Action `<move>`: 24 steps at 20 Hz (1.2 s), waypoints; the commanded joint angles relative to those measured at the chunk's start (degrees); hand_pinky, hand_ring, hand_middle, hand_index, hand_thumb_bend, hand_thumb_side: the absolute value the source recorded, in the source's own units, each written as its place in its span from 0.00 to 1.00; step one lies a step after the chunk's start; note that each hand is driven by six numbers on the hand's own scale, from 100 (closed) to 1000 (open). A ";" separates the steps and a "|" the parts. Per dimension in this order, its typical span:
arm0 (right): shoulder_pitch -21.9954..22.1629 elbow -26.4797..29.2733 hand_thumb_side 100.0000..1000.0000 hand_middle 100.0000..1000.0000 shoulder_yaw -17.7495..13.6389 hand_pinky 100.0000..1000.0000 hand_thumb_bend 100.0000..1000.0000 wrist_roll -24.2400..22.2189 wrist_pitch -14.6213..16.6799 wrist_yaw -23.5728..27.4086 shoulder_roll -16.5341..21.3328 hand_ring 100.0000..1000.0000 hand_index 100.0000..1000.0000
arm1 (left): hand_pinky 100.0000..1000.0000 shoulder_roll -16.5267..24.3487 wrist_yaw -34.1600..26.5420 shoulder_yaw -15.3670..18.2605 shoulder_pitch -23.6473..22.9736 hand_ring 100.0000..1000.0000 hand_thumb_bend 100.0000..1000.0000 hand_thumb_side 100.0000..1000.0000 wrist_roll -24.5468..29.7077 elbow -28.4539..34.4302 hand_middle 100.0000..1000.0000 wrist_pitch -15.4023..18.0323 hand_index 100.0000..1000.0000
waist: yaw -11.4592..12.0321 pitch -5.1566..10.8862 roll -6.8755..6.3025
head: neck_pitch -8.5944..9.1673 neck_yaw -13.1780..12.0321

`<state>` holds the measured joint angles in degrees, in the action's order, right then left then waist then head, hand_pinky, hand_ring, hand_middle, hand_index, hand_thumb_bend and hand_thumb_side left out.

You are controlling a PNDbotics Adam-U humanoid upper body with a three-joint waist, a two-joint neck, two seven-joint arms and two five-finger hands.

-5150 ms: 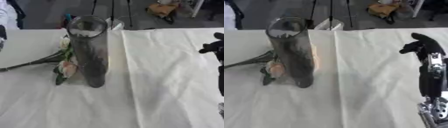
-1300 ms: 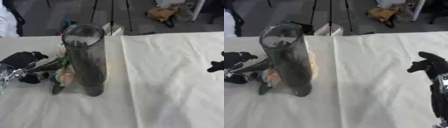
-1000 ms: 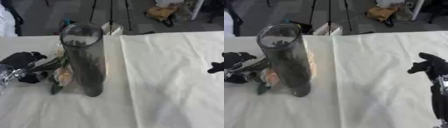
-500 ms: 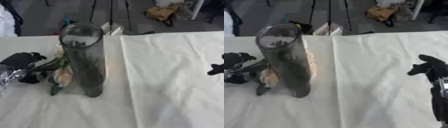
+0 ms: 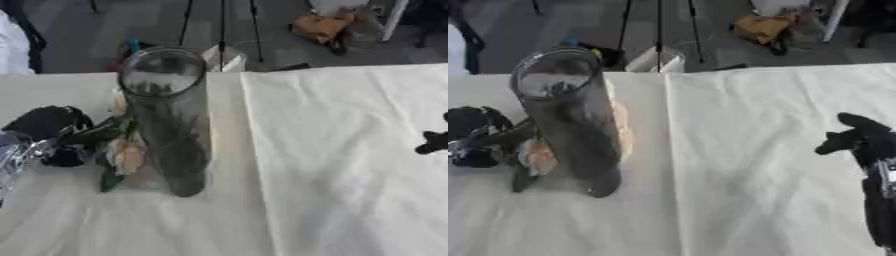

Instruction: Arrange flowers into the vase.

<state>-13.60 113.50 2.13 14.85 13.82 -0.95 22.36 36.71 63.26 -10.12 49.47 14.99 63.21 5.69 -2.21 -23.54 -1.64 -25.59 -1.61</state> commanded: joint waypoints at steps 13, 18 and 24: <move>-0.17 1.09 0.98 0.45 -0.53 0.77 0.00 -0.12 -0.04 -0.49 0.20 0.49 0.77 | 0.00 0.18 -1.37 0.66 1.72 0.06 0.00 0.38 0.78 -0.74 0.19 -1.04 0.33 | -0.53 -0.01 -0.56 | 1.15 -0.73; -0.07 1.09 0.98 0.44 -0.70 0.77 0.00 0.00 -0.06 -0.55 0.06 0.49 0.77 | 0.00 -0.24 -1.56 0.89 1.95 0.00 0.00 0.39 0.35 -1.71 0.15 -2.26 0.31 | -0.92 -0.04 -0.63 | 1.29 -0.87; 0.01 1.09 0.98 0.44 -0.80 0.77 0.00 0.09 -0.08 -0.61 -0.08 0.49 0.77 | 0.00 -0.52 -2.16 1.16 2.08 0.00 0.00 0.38 -0.56 -2.45 0.00 -2.58 0.12 | -1.27 -0.12 -0.63 | 1.50 -1.03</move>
<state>-13.52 113.50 1.79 14.80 13.77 -1.35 21.87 35.64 61.22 -9.90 50.57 14.76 60.75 3.32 -3.30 -23.76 -1.64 -24.83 -2.48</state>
